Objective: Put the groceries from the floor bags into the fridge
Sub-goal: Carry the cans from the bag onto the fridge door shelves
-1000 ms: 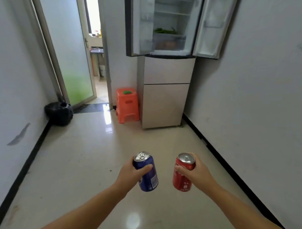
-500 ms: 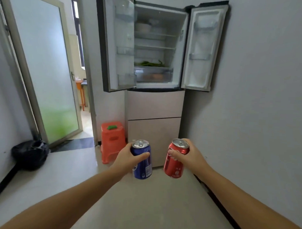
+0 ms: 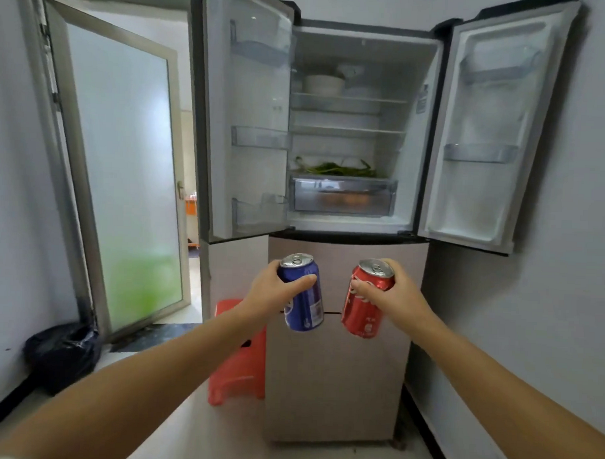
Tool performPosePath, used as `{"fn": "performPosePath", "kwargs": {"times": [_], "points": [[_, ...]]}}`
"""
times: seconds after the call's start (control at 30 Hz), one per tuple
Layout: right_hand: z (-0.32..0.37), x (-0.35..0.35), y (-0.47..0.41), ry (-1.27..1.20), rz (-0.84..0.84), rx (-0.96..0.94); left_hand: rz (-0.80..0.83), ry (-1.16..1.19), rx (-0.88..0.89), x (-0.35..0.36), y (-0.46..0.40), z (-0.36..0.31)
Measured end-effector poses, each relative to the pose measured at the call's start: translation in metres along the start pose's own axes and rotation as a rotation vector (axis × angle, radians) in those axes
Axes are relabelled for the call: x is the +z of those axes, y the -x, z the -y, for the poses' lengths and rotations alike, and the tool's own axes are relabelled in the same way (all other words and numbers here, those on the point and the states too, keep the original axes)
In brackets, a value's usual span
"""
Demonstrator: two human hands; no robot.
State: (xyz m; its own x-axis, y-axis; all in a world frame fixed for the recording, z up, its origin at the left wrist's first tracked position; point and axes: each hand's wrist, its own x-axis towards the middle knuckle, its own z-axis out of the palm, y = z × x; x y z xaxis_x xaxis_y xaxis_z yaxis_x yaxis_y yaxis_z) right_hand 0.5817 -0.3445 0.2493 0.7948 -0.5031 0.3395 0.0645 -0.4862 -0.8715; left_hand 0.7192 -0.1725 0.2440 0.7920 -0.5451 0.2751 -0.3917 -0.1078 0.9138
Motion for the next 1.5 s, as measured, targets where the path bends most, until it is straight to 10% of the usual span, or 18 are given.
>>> {"fn": "performPosePath", "kwargs": {"times": [0.63,1.5], "points": [[0.020,0.143,-0.435,-0.161,0.090,-0.379,-0.414,-0.248,0.203,-0.099,-0.352,-0.006],[-0.029,0.145,-0.435,0.345,0.369,-0.326,-0.348,-0.780,-0.071,-0.079,-0.359,0.049]]}}
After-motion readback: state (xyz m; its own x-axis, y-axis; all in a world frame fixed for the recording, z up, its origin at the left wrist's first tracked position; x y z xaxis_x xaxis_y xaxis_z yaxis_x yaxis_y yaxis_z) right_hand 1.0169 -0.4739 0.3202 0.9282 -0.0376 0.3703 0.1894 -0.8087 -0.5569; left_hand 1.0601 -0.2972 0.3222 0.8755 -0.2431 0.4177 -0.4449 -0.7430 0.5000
